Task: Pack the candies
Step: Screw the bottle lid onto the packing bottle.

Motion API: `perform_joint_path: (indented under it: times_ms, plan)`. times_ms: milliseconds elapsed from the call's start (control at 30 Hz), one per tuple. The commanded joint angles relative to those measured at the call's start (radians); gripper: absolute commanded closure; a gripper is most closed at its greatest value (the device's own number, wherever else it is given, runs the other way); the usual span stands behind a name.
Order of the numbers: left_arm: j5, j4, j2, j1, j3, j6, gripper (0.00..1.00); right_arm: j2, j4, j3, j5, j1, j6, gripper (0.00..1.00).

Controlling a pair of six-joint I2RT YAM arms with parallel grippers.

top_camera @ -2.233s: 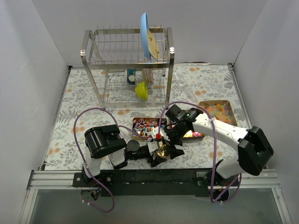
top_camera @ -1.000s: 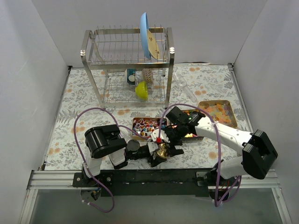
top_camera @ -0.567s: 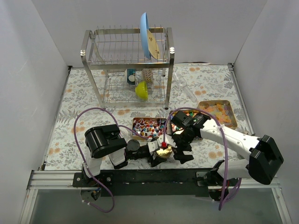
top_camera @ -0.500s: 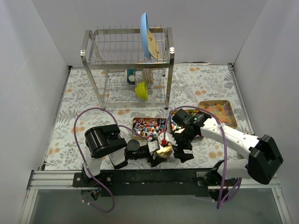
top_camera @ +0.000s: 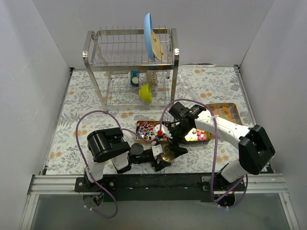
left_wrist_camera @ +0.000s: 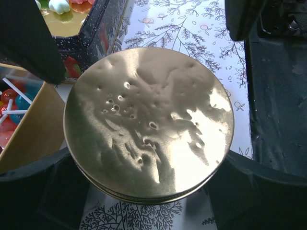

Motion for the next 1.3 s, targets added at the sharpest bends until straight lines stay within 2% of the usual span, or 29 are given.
perform_joint_path:
  times_ms: [0,267,567,833,1033,1267]
  plan:
    - [-0.060,0.282,0.134,0.012,-0.071,0.049,1.00,0.020,0.007,0.030,-0.071,0.023,-0.033,0.05]
    - [-0.080,0.282,0.129,0.012,-0.071,0.039,1.00,0.023,0.010,0.001,-0.062,0.037,-0.039,0.06]
    - [-0.131,0.285,0.137,0.015,-0.066,0.042,1.00,-0.066,-0.092,-0.108,-0.022,0.037,-0.061,0.06]
    - [-0.131,0.288,0.143,0.017,-0.066,0.055,1.00,-0.111,-0.221,-0.137,-0.010,0.039,-0.098,0.07]
    - [-0.100,0.280,0.146,0.017,-0.069,0.064,1.00,-0.105,-0.266,-0.090,0.082,0.030,-0.119,0.11]
    - [-0.065,0.269,0.145,0.015,-0.071,0.065,1.00,-0.083,-0.172,0.024,0.087,0.004,-0.085,0.11]
